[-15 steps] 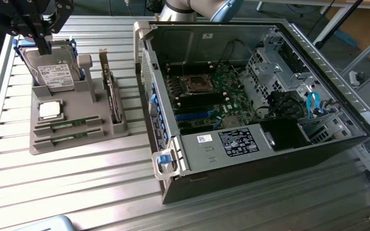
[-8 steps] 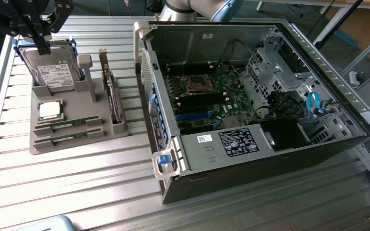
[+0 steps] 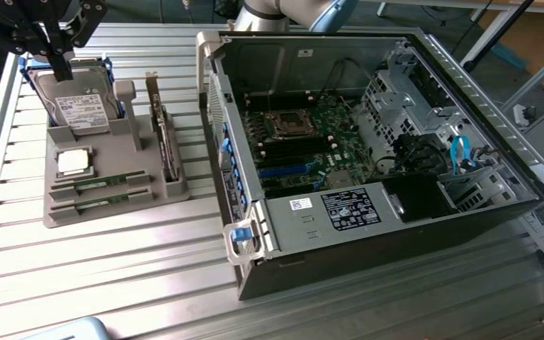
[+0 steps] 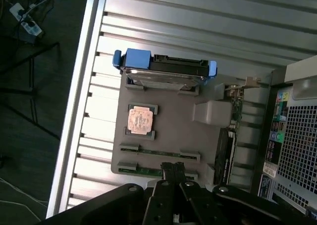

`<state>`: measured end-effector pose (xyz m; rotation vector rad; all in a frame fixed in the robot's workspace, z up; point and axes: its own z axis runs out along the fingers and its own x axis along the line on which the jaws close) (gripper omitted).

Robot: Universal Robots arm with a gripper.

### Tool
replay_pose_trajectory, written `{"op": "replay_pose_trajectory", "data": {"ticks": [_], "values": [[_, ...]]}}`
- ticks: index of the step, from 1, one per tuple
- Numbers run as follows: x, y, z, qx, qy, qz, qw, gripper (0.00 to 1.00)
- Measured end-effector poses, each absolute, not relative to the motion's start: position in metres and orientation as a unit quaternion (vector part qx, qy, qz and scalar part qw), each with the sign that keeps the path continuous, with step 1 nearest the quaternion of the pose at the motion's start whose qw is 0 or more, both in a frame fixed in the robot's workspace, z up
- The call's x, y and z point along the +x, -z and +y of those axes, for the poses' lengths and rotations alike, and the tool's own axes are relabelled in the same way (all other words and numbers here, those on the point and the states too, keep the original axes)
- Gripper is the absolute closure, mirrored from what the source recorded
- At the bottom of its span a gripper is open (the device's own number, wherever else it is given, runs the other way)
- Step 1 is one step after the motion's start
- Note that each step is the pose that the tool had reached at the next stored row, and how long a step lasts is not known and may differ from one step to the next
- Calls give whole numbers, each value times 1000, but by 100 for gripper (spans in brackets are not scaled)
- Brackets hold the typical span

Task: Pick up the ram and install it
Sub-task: 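Pick up the ram and move it above insertion slot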

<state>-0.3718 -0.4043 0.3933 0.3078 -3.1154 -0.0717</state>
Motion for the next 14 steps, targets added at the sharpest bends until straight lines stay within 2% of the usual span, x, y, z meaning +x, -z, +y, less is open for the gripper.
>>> {"op": "replay_pose_trajectory", "data": {"ticks": [14], "values": [[-372,-393,-404,162,23,-986,11,89]]}}
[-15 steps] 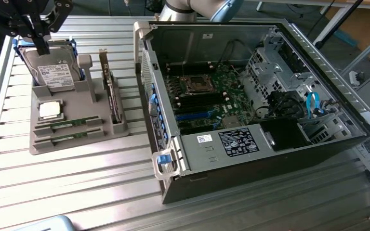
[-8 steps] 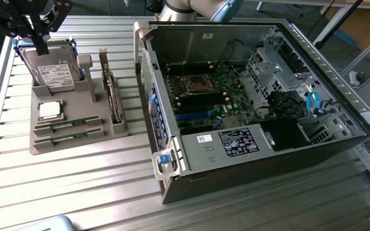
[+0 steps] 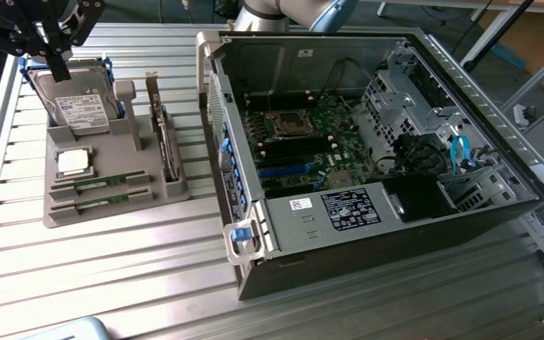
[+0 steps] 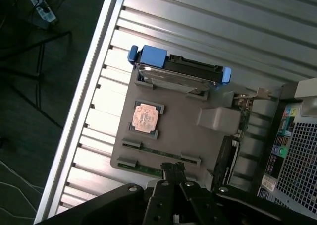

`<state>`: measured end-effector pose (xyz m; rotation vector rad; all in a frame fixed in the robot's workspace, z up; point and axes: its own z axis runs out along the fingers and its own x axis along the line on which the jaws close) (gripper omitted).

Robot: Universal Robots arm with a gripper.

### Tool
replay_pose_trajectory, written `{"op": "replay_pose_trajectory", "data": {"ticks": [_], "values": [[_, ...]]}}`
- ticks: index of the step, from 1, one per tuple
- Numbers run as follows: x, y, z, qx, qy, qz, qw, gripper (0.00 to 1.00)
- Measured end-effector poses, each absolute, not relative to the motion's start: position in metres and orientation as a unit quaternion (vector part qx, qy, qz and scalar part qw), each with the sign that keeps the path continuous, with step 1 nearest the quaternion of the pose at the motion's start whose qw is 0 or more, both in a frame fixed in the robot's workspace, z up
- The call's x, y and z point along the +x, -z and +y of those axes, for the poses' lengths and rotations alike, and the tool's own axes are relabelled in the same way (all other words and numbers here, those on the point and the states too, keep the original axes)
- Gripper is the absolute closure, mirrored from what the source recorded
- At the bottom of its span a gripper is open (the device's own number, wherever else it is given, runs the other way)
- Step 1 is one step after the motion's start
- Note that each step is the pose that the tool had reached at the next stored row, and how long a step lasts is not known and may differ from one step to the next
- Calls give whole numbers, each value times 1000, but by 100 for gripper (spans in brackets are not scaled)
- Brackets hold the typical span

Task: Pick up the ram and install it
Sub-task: 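Pick up the ram and move it above insertion slot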

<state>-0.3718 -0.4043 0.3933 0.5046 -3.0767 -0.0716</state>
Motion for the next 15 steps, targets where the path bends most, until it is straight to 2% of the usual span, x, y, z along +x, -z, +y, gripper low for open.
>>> {"op": "replay_pose_trajectory", "data": {"ticks": [15], "values": [[-372,-393,-404,269,22,-963,17,89]]}}
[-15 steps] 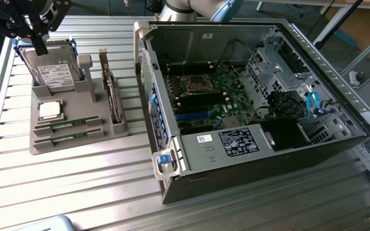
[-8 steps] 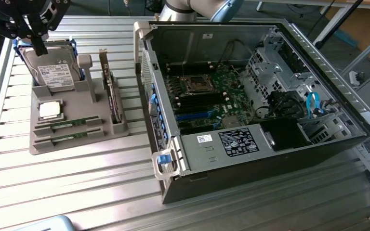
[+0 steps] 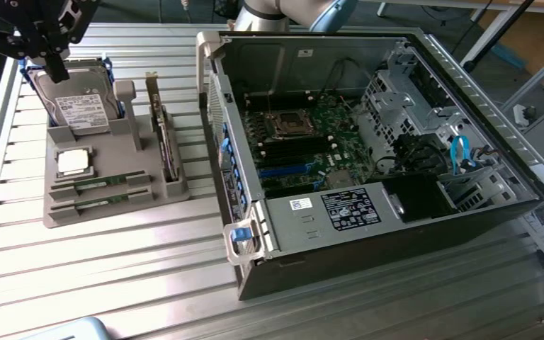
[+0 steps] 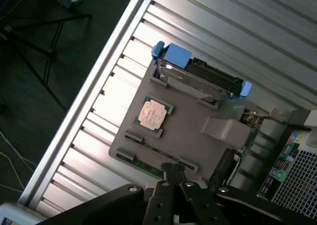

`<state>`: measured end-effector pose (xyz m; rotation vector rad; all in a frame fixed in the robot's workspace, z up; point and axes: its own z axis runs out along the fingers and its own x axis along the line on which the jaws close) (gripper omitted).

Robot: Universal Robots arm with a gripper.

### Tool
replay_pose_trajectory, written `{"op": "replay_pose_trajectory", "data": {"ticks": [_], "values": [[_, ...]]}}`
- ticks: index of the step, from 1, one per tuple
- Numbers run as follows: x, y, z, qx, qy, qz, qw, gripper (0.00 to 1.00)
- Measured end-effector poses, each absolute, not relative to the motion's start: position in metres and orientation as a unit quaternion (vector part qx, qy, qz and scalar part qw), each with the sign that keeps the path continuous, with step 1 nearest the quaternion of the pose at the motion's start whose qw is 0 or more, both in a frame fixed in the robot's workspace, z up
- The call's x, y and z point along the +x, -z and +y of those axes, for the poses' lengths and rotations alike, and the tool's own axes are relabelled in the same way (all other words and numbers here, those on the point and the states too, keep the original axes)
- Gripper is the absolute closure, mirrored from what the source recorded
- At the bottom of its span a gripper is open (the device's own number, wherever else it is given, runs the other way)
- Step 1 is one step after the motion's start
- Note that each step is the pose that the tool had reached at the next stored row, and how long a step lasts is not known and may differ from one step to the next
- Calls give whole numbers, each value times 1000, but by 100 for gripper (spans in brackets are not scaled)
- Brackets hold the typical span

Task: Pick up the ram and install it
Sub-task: 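Pick up the ram and move it above insertion slot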

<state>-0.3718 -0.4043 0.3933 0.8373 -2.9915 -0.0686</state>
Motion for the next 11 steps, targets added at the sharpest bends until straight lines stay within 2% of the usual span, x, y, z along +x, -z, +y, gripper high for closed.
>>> {"op": "replay_pose_trajectory", "data": {"ticks": [11], "values": [[-372,-393,-404,376,21,-926,22,89]]}}
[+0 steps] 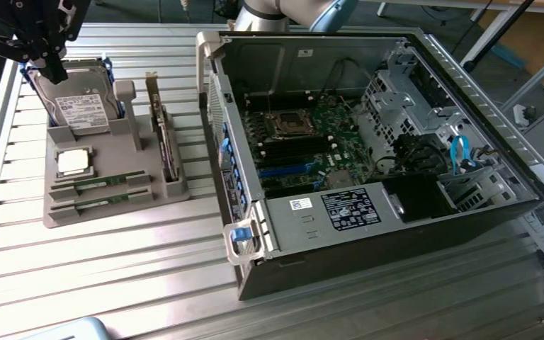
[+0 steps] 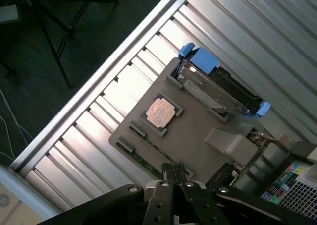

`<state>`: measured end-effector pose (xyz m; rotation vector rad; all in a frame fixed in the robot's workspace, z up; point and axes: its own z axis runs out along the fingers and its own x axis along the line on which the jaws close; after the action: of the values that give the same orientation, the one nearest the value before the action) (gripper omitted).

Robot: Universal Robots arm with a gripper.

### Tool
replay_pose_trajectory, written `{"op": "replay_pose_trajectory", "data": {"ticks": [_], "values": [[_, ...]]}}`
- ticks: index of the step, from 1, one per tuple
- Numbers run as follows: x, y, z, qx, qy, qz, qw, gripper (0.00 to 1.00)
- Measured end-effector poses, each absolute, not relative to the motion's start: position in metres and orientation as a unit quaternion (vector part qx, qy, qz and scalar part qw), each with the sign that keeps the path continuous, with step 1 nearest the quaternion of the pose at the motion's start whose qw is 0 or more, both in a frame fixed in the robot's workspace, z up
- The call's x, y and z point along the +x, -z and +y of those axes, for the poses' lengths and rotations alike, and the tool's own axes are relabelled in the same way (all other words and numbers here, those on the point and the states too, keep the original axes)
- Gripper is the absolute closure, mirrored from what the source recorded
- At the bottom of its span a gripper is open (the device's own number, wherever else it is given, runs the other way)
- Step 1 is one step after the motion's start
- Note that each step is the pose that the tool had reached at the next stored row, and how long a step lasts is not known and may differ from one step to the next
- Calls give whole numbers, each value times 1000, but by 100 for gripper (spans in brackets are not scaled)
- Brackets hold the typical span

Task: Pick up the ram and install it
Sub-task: 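Pick up the ram and move it above insertion slot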

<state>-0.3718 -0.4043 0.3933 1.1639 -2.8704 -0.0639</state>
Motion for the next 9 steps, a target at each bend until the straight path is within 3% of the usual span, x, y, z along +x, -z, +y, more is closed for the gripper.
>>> {"op": "replay_pose_trajectory", "data": {"ticks": [9], "values": [[-372,-393,-404,452,19,-891,25,89]]}}
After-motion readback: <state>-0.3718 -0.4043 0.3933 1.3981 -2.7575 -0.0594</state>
